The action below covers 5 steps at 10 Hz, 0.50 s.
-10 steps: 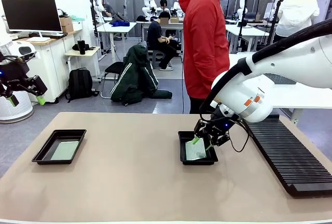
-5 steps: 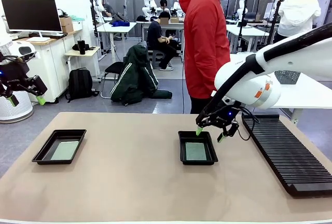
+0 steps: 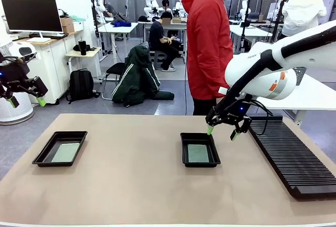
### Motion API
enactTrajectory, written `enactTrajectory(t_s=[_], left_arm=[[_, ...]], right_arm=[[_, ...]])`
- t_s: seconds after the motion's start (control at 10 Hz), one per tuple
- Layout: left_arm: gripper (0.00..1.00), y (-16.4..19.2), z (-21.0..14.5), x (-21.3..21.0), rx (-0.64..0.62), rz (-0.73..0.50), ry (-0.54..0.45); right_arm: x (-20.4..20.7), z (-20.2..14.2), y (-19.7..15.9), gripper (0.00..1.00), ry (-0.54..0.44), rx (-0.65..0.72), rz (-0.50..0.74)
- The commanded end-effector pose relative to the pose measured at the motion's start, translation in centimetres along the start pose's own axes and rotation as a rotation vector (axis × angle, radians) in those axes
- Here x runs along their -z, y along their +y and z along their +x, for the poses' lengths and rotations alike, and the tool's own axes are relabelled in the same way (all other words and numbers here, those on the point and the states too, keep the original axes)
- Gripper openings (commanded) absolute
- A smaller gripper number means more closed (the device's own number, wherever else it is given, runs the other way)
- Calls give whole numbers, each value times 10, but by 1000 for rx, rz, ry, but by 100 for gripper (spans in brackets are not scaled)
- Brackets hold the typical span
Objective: Inspect and transfer BCBs to ESD trays.
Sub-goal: Pick up the Blank PCB from the PCB Rack and place it in the right ESD tray.
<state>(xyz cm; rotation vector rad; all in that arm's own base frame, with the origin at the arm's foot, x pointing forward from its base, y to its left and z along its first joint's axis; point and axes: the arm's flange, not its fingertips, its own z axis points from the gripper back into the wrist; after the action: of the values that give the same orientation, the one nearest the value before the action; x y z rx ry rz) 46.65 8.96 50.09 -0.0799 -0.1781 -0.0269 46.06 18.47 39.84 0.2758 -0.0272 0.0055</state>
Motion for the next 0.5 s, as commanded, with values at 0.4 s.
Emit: enactTrajectory(t_s=[0.4], left_arm=[[100, 1, -1, 1, -2, 1, -1]], right_arm=[[-10, 0, 0, 100, -19, 1, -26]])
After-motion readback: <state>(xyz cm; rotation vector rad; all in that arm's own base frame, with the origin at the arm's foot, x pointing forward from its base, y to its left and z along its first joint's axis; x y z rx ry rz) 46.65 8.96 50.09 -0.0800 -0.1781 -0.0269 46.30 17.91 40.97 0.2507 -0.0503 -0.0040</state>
